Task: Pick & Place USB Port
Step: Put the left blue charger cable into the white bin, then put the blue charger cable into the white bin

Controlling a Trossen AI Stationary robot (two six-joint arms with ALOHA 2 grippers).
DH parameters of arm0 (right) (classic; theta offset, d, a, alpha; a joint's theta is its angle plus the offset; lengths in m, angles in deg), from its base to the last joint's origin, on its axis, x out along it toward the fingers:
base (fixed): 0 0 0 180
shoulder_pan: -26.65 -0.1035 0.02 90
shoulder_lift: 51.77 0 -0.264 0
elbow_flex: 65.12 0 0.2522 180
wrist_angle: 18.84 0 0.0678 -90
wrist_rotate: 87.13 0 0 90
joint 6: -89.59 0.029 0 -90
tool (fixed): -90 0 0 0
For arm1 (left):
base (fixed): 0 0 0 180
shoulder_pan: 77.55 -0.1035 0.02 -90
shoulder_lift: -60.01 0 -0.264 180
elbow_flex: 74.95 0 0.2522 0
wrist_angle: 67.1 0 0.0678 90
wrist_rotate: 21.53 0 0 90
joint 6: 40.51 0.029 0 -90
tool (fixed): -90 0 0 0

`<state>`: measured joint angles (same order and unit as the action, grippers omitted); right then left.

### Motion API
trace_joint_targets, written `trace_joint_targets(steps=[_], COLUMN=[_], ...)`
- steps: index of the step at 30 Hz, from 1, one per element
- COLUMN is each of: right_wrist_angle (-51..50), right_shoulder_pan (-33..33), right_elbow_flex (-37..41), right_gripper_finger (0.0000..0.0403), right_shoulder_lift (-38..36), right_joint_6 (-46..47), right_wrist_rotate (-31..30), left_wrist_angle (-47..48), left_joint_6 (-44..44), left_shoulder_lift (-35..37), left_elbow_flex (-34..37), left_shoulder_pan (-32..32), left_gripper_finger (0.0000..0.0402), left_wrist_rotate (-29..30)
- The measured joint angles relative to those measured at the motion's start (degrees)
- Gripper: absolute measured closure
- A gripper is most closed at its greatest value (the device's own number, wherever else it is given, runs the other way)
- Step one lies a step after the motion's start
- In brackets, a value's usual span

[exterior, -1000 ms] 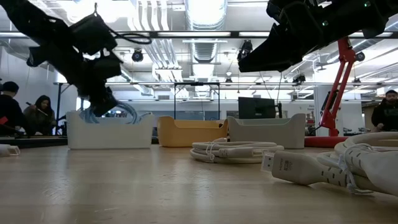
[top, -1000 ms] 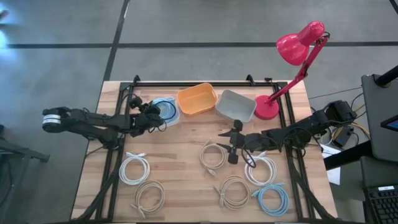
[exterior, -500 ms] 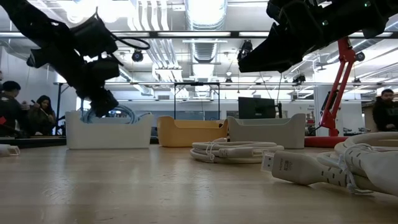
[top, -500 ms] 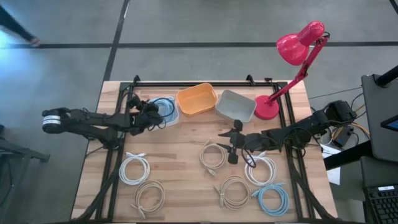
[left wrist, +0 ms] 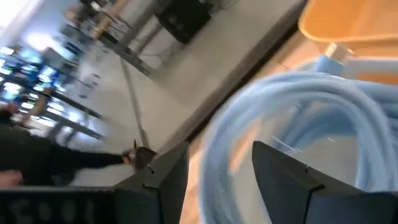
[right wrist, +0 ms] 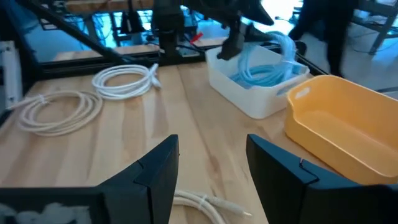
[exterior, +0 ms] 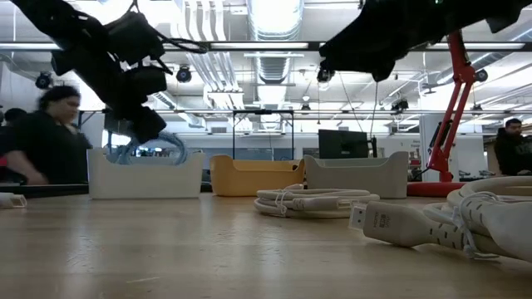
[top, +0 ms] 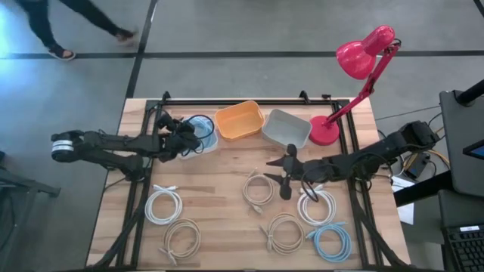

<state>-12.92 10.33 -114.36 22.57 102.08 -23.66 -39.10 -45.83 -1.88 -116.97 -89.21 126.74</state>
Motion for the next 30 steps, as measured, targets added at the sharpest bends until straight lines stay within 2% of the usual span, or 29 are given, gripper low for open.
trace_joint_targets(steps=[5,10,14,18,22,26,30], right_wrist_angle=[-0.5,-7.6,-20.6,-38.2,-50.5,-50.7,-52.3], right_shoulder_pan=[-2.7,-5.6,-8.2,-10.8,-13.9,-16.8,-19.4], right_elbow_flex=[-1.8,-5.9,-9.7,-13.4,-14.9,-14.8,-14.6], right_gripper_finger=[0.0224,0.0225,0.0225,0.0225,0.0225,0.0225,0.0225], right_shoulder_lift=[0.0,0.0,0.0,0.0,1.3,3.0,4.7], right_joint_6=[-0.4,1.6,10.7,28.0,43.0,46.9,56.5], right_wrist_rotate=[0.0,-0.5,-0.5,0.9,6.3,15.1,24.9], left_wrist_angle=[7.4,11.5,11.6,11.4,11.2,10.9,10.7], left_joint_6=[-5.1,-6.3,-5.6,-5.0,-4.9,-2.3,-2.1], left_shoulder_lift=[0.0,0.0,0.0,0.0,0.0,0.0,0.0], left_elbow_flex=[0.4,0.3,-1.3,-4.2,-7.0,-8.4,-8.5], left_shoulder_pan=[0.0,0.0,0.1,0.1,0.1,0.1,0.1], left_gripper_finger=[0.0213,0.0213,0.0213,0.0213,0.0213,0.0213,0.0213], left_wrist_rotate=[-6.2,-5.8,-5.5,-5.5,-5.5,-5.4,-5.4])
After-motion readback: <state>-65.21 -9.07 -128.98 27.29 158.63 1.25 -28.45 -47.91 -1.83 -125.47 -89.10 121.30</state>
